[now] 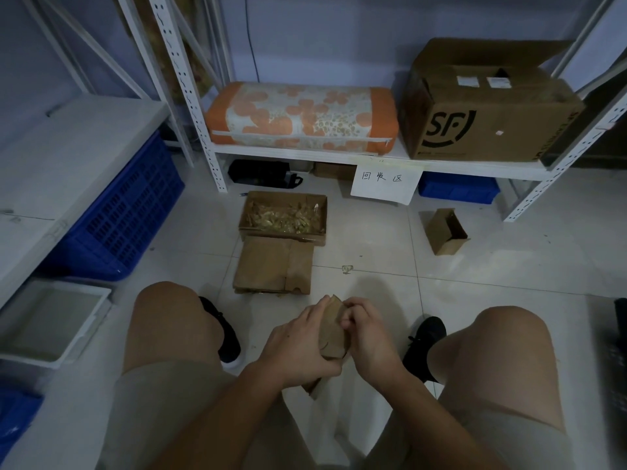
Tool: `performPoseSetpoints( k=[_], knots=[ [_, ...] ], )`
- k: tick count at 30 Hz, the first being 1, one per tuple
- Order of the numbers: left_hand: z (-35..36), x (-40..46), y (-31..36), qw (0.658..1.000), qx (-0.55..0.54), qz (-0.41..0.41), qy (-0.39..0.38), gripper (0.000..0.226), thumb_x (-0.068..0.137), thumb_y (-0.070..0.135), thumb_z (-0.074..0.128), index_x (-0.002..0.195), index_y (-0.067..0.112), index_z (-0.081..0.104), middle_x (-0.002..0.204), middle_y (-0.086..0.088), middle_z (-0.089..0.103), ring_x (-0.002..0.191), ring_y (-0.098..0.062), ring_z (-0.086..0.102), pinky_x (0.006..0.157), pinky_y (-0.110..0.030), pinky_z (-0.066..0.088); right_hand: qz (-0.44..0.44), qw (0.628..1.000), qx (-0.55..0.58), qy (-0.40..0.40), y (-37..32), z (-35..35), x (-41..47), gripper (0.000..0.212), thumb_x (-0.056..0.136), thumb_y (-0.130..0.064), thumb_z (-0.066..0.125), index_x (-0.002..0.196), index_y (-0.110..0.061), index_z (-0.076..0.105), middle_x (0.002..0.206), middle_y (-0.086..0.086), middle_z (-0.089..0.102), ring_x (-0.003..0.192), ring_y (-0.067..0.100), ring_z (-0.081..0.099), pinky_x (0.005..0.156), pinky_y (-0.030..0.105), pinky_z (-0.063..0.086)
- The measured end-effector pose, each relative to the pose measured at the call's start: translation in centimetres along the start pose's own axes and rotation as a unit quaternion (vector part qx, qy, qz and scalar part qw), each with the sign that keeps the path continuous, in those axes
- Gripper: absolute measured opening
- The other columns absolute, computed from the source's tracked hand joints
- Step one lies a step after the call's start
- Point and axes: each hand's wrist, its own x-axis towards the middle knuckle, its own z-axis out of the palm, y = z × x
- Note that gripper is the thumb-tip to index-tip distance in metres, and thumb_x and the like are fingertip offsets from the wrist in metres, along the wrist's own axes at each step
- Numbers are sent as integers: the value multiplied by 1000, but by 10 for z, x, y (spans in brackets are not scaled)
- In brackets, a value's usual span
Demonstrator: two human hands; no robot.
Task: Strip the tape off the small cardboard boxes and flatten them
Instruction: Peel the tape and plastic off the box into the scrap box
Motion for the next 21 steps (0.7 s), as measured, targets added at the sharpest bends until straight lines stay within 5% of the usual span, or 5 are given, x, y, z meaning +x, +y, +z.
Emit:
performPoseSetpoints(
  k=[2,6,12,17,21],
  knots=[
    [-3,-3,-1,1000,0,9,-3,119,71,61,70,161,41,-6,159,15,32,129,-14,52,97,-35,43,29,998,52,17,-9,-4,0,21,93,-11,47,100,-11,67,76,1,54,70,12,51,67,31,41],
    [-6,-6,-7,1000,0,16,11,117,73,58,72,160,44,-5,158,15,32,127,-15,52,97,-35,45,-42,997,-56,39,-13,-17,-4,14,96,-11,53,83,-16,55,87,-4,58,79,11,52,70,27,44],
    [-7,-4,-6,1000,3,6,29,117,74,59,69,161,42,-6,158,15,33,126,-13,52,97,-37,49,-68,995,4,-77,-1,-14,-13,26,95,-32,69,120,-28,68,138,-17,50,119,3,51,100,19,43],
    [-1,-2,0,999,29,24,21,117,73,58,69,161,41,-6,159,15,30,124,-14,52,95,-39,50,-34,999,25,-23,-3,-9,-12,7,94,-3,65,95,-8,69,124,-9,53,113,13,56,90,13,45],
    [3,-2,3,999,14,34,17,118,72,59,69,160,43,-8,160,16,28,126,-14,51,96,-40,51,17,999,44,-9,-6,-12,-9,21,96,-6,50,88,-23,61,106,-8,60,99,13,56,81,27,50]
  ],
)
